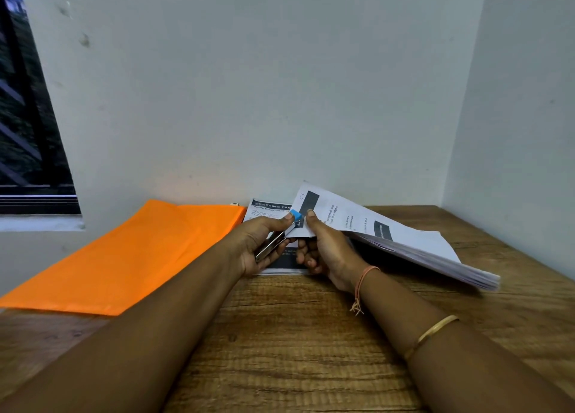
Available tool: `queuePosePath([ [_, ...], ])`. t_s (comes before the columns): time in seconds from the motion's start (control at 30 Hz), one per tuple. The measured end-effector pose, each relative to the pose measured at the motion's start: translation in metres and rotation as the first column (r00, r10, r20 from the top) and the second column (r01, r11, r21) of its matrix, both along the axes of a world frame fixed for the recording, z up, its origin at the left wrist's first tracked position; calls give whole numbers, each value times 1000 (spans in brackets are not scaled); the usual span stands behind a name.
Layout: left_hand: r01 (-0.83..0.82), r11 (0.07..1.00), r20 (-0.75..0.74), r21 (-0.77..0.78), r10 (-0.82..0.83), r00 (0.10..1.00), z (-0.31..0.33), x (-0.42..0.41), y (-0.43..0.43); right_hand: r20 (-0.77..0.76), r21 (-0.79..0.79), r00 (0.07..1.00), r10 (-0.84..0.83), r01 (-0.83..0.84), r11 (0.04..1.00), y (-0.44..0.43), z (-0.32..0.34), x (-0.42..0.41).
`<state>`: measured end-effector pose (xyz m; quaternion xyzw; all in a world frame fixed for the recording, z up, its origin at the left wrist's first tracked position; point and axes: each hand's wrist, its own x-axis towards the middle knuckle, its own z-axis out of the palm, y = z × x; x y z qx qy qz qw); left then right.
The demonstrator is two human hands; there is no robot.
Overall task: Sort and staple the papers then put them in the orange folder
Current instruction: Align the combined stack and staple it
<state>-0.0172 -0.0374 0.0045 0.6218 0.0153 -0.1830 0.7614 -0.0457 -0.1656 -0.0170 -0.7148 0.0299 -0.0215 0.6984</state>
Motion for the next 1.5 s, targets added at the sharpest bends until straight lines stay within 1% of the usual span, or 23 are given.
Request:
queuePosePath([
  [0.43, -38, 999, 13, 29, 38, 999, 0, 0, -3, 6, 39, 1000, 16, -16, 999, 0, -1, 3],
  [0.57, -15, 1000, -16, 21, 15, 1000, -4, 2, -2, -3, 48, 1000, 16, -16, 999, -1, -2, 3],
  [0.67, 12, 1000, -4, -9, -12, 1000, -7, 3, -2, -14, 87, 1000, 11, -10, 996, -2, 0, 3],
  [0.83, -49, 999, 40, 5, 49, 998, -7, 6, 4, -31, 135, 999, 11, -7, 991, -2, 1, 4],
  [0.87, -81, 996, 72, 30, 79, 994, -7, 8, 6, -32, 138, 999, 11, -6, 990, -2, 1, 4],
  [0.93, -196, 971, 208, 138, 165, 964, -8, 15, 11, -35, 139, 999, 11, -6, 990, -3, 1, 4],
  [0.97, -279, 937, 300, 210, 210, 930, -8, 19, 15, -36, 139, 999, 12, -6, 990, -3, 1, 4],
  [1.0, -373, 883, 395, 285, 246, 885, -8, 22, 20, -37, 140, 999, 12, -7, 990, -3, 1, 4],
  [1.07, -537, 734, 562, 416, 257, 786, -8, 27, 33, -35, 139, 999, 13, -8, 990, -3, 1, 4],
  [1.13, -629, 600, 656, 494, 218, 723, -7, 32, 47, -34, 133, 999, 15, -10, 991, -3, 0, 4],
  [1.2, -685, 444, 697, 578, 168, 697, -10, 38, 61, -37, 128, 999, 16, -11, 992, -3, 0, 4],
  [1.27, -698, 262, 687, 666, 149, 711, -14, 45, 71, -39, 131, 999, 15, -10, 991, -3, 0, 4],
  [1.33, -650, 134, 630, 748, 162, 759, -18, 46, 77, -38, 143, 999, 13, -8, 990, -3, 0, 4],
  [1.43, -514, 25, 500, 858, 189, 845, -23, 45, 85, -41, 153, 999, 12, -6, 988, -3, -1, 4],
  [1.5, -420, 4, 412, 908, 177, 894, -28, 45, 88, -43, 153, 999, 16, -9, 988, -3, 0, 4],
])
